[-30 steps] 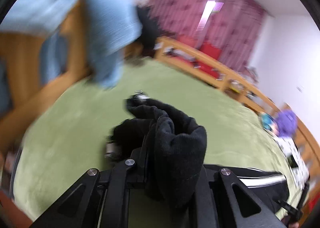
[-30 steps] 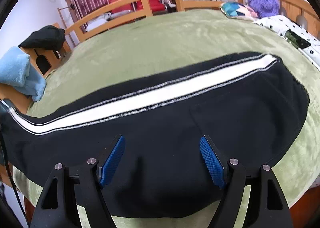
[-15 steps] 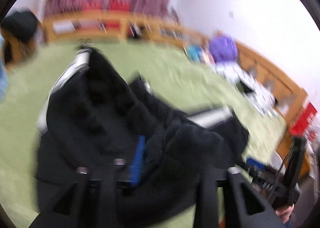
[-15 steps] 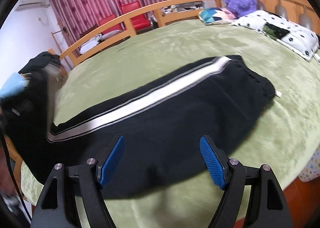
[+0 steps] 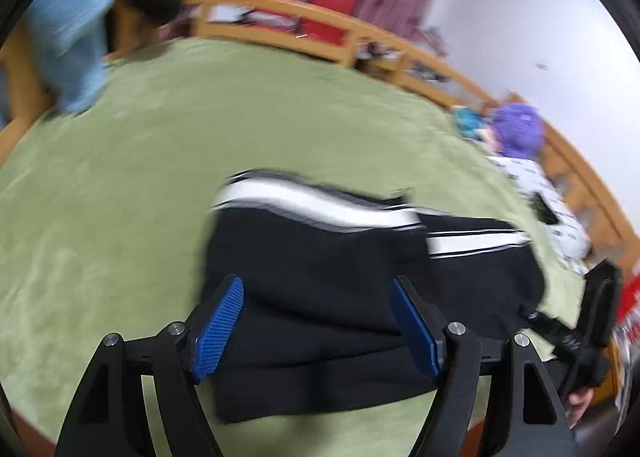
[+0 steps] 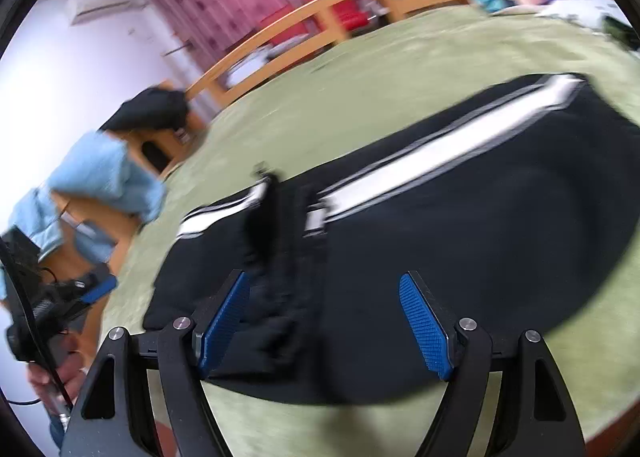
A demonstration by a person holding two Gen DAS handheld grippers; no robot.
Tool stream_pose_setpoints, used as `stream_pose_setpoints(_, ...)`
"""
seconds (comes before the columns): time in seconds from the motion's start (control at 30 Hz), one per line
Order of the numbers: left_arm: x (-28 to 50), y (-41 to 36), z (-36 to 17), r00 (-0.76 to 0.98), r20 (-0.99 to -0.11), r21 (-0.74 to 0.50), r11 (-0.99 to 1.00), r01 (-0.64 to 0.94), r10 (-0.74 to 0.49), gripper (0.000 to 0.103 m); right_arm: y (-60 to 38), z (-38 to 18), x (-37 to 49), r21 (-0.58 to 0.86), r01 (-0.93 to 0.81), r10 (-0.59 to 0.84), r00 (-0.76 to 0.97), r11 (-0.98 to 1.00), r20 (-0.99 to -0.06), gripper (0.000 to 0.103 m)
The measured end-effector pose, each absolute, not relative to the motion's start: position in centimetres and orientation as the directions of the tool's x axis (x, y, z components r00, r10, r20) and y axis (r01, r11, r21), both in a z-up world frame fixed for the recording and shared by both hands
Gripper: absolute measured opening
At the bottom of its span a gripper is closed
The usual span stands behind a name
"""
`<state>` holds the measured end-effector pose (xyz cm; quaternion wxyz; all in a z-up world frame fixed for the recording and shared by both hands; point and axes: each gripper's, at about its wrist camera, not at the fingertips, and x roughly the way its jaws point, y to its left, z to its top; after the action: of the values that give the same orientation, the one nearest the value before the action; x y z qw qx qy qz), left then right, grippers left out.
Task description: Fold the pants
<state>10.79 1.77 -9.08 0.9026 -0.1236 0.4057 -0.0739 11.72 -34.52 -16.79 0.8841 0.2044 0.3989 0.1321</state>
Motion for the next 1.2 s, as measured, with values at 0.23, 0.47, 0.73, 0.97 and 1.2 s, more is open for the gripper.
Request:
stream_pose_setpoints(0.23, 8.6, 9.7, -13.3, 0.621, -0.755, -0.372, 0.917, -0.144, -0.209, 0.074, -26.8, -18.2, 14.7, 0.442, -0.210, 0.480, 0.547, 0.872, -0.686, 0.069)
stream_pose_setpoints(0.47, 8.7, 10.9, -15.2, 0.618, -0.745, -0.420, 0.896, -0.146, -0.249, 0.074, -20.9, -20.6, 16.1, 0.192, -0.302, 0.322, 0.473, 0.934, -0.820, 0.013)
stream_pose_setpoints(0.73, 8.6, 10.0, -14.8, 0.637, -0.686, -0.479, 0.877, -0.033, -0.352, 0.074, -28.5, -15.6, 12.0, 0.411, -0.203, 0.439, 0.635, 0.889, -0.636, 0.012)
stream_pose_setpoints(0.97, 10.4, 7.0, -17.4, 0.550, -0.752, -0.447, 0.895, -0.020, -0.363, 0.074, -26.1, -20.1, 10.9, 0.344, -0.226, 0.412, 0.513, 0.911, -0.753, 0.030)
stream_pose_setpoints(1.2, 10.2, 5.6, -18.4, 0.519, -0.785, -0.380, 0.924, 0.028, -0.339, 0.074, -26.8, -16.6, 14.1, 0.339, -0.265, 0.430, 0.572, 0.903, -0.698, 0.061)
